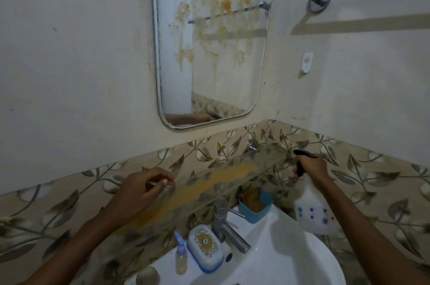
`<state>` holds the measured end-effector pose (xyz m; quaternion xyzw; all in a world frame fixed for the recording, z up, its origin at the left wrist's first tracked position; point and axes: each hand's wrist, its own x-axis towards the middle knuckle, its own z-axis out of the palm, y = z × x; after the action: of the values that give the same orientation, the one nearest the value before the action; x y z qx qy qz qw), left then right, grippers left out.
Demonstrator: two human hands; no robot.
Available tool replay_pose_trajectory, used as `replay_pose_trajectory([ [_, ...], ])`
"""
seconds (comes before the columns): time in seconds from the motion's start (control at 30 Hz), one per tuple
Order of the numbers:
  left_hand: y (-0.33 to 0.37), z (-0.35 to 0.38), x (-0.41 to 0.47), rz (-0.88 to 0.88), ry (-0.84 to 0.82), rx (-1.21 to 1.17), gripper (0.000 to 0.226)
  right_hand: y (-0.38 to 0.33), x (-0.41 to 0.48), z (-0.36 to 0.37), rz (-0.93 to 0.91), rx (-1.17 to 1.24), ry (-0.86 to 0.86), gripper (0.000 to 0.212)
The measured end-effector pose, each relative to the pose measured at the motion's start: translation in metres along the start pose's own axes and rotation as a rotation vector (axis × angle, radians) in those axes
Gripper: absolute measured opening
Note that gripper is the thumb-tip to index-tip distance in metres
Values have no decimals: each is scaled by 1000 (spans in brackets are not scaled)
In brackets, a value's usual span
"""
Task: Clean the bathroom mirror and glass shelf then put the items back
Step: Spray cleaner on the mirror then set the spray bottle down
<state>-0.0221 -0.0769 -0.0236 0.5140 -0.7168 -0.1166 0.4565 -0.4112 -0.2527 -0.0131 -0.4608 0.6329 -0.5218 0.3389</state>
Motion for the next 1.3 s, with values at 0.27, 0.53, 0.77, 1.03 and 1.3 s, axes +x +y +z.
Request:
replay_pose_trajectory([
  [0.27,7,6,6,8,-24,1,37,16,16,-2,40,19,12,23],
  [0.53,39,18,15,31,-34,-52,14,-2,-46,5,-162,73,-402,16],
  [0.77,68,71,-8,-57,-280,-205,21,34,-70,3,-176,-46,-403,8],
  [1.03,51,102,-34,-224,-406,-200,18,119,-65,38,94,-80,-359,30],
  [1.3,31,108,-54,-377,-448,-208,33,113,-50,92,234,306,-318,45],
])
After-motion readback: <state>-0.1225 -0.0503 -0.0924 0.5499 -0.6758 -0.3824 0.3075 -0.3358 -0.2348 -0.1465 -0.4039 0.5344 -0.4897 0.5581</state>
